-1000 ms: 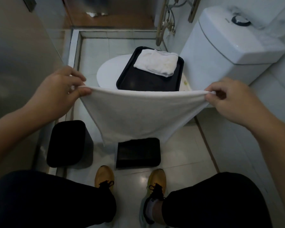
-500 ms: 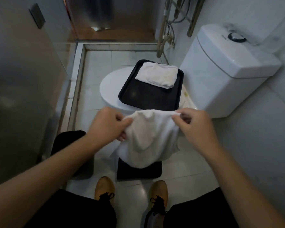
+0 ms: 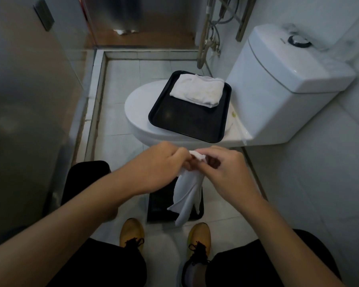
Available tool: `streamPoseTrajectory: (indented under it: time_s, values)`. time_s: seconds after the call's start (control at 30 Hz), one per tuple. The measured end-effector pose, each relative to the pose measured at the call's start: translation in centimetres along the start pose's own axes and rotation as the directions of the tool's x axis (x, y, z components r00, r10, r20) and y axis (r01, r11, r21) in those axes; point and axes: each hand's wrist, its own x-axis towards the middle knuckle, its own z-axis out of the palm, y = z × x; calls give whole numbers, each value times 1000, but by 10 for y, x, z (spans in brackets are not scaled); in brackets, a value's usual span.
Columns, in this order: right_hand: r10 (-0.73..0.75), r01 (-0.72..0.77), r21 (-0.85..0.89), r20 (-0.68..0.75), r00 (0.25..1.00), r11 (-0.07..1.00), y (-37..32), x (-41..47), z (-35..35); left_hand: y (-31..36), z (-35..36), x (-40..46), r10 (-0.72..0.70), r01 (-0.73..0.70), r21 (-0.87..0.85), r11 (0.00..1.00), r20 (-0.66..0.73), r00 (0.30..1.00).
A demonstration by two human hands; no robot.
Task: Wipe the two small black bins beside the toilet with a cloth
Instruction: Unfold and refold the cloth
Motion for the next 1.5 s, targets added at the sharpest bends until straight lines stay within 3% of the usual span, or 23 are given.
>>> streamPoseTrajectory:
  time_s: [0.03,0.1,0.17,0.2,0.27,0.33,0.47,0.5,0.6,0.67,0.73,0.83,1.0,1.03,1.1,1.2,1.37,1.43,1.5]
  values:
    - [-4,4,41,7,1000,999,1,1,-4,-6,-4,-2,53,-51,86,995,-28,998]
    - [11,-16,124,34,999,992,1,2,-10,-26,-10,-2,88,-80,61,995,-159,983]
    - [37,-52,224,71,997,973,-2,5,-16,-54,-5,4,68,-38,102,994,-304,950]
    - [45,-68,273,90,995,960,-3,7,-19,-66,0,8,46,-8,126,992,-302,952]
    - [47,-82,343,110,993,936,-5,9,-24,-80,10,19,-29,29,-2,1000,-142,989]
    - [60,-94,394,96,994,914,-7,11,-27,-83,13,29,20,-8,-212,977,54,998]
    - [151,-130,459,-9,988,879,-5,10,-31,-76,23,34,181,-137,-205,969,215,960]
    - [171,-140,477,-23,985,868,-3,10,-32,-73,29,33,200,-168,-183,969,169,965]
    - [233,-184,540,-22,972,821,-1,7,-36,-71,36,34,207,-244,-221,944,-177,962]
    - [305,-231,612,-18,952,756,0,5,-38,-61,26,31,129,-251,-339,907,-343,930]
    - [392,-260,710,-24,920,655,3,5,-38,-46,17,29,122,-281,-424,861,-365,923]
    - [460,-261,840,15,888,476,12,8,-39,-16,11,23,197,-335,-382,861,-357,913]
    - [148,-352,914,327,933,199,33,1,-36,16,0,19,265,-394,-361,845,-356,896]
    - [108,-400,892,386,916,209,37,-3,-30,18,-2,19,251,-385,-385,839,-355,901]
    - [142,-490,796,472,870,354,42,-11,-14,20,-7,20,195,-357,-452,818,-366,910]
    - [193,-495,682,472,860,539,43,-17,3,17,-13,22,57,-279,-604,746,-360,931]
    - [300,-448,734,337,893,510,23,-12,6,-21,-25,40,-285,-29,-812,582,-237,929]
    - [340,-432,764,292,894,479,14,-11,8,-42,-28,41,-357,81,-897,434,-88,930]
    - [381,-407,810,249,890,422,5,-10,12,-56,-16,34,-280,167,-960,224,101,955]
